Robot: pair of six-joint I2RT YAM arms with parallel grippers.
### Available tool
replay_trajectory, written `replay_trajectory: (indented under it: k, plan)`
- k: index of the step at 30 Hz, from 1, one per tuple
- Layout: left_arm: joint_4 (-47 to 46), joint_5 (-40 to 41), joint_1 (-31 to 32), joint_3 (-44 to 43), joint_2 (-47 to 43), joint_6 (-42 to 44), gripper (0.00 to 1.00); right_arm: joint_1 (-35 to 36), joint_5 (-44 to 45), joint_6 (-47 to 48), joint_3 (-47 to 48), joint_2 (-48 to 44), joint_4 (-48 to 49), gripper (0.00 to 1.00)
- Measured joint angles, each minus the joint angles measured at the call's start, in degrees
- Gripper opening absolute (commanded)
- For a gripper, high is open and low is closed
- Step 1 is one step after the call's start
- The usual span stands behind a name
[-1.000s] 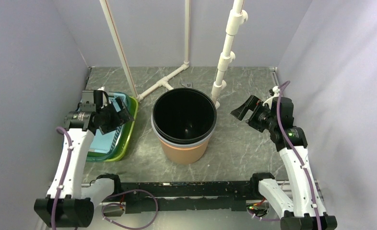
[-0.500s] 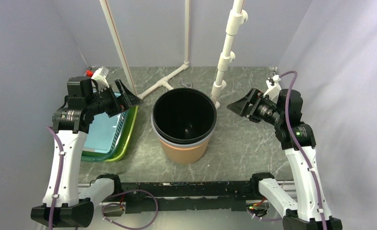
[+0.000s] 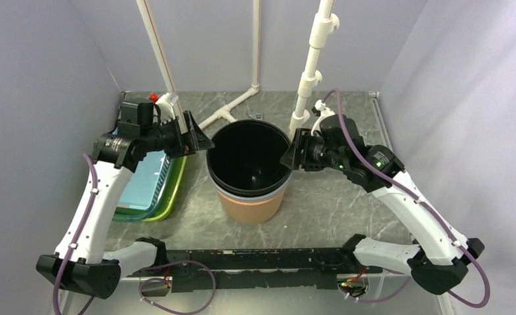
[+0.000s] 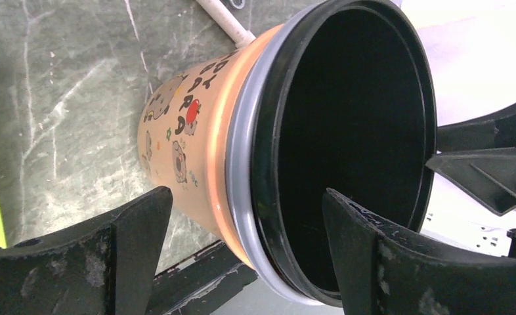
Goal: Turn the large container upside down
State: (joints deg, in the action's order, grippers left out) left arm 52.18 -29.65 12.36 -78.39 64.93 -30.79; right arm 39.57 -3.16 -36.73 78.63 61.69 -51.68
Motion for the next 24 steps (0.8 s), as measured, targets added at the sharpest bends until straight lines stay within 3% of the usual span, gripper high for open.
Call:
replay_trajectory:
  k: [12, 24]
  plan:
    - [0.83, 6.16, 0.00, -0.07, 3.08, -0.44, 0.73, 9.70, 17.29, -1.92, 5.68, 10.67, 0.22, 0.42]
    - [-1.07, 16.57, -0.44, -7.50, 13.46, 1.55, 0.73, 9.77, 26.05, 9.05, 25.46, 33.03, 4.66, 0.42]
